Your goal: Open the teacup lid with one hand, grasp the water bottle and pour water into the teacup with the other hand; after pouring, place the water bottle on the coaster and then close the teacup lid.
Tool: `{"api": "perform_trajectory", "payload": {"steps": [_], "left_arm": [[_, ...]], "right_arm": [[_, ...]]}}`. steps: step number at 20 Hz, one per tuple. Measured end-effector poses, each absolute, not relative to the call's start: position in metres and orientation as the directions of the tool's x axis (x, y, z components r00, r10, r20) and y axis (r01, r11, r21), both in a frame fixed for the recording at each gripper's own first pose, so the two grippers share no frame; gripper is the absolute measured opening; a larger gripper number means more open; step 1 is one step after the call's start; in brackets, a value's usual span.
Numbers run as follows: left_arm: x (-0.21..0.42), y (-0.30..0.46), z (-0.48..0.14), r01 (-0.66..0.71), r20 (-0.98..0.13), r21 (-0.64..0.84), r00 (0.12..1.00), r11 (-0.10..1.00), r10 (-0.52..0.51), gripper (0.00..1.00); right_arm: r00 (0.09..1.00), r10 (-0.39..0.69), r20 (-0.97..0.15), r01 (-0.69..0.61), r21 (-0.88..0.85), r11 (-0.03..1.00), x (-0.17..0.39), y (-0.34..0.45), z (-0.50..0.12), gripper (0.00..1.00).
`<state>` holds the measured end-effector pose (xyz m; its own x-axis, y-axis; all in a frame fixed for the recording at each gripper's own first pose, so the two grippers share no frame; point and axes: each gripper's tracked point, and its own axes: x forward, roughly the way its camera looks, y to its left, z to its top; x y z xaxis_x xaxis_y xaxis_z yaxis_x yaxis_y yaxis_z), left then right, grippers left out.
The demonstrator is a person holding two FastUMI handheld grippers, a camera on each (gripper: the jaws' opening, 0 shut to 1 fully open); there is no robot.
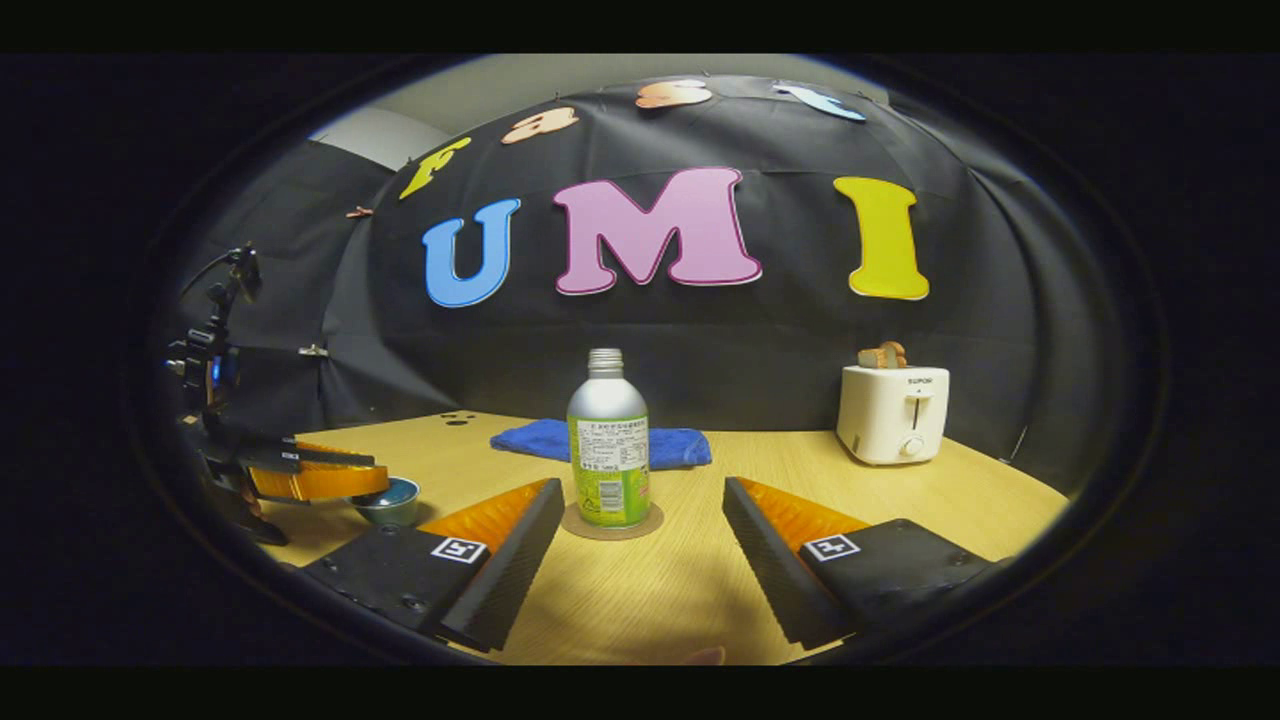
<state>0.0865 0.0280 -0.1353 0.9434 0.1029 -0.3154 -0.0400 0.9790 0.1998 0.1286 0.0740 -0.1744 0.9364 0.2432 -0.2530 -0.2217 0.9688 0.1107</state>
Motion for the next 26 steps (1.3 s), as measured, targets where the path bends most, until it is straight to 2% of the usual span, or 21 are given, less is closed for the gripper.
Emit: {"api": "perform_trajectory", "payload": {"steps": [4, 10, 12, 15, 26], "left_arm": [[0.085, 0.029, -0.124, -0.053, -0.279, 0.186, 0.954, 0.981, 0.104, 0.61], [0.083, 0.014, -0.083, -0.068, -0.078, 0.06, 0.994, 0.996, 0.073, 0.81], [0.081, 0.013, -0.077, -0.091, -0.034, 0.021, 0.995, 0.996, 0.091, 0.83], [0.082, 0.012, -0.086, -0.13, -0.034, 0.011, 0.991, 0.991, 0.13, 0.84], [0.084, 0.01, -0.091, -0.116, -0.065, 0.011, 0.991, 0.993, 0.117, 0.84]], "right_arm": [[0.936, 0.243, -0.253, -0.222, 0.111, 0.969, 0.129, 0.074, -0.175, 0.99], [0.941, 0.223, -0.253, -0.202, 0.105, 0.974, 0.13, 0.071, -0.175, 0.99], [0.941, 0.223, -0.253, -0.202, 0.105, 0.974, 0.129, 0.071, -0.175, 0.99], [0.942, 0.223, -0.253, -0.202, 0.105, 0.974, 0.129, 0.071, -0.175, 0.99], [0.942, 0.223, -0.252, -0.202, 0.105, 0.974, 0.129, 0.069, -0.181, 0.99]]}}
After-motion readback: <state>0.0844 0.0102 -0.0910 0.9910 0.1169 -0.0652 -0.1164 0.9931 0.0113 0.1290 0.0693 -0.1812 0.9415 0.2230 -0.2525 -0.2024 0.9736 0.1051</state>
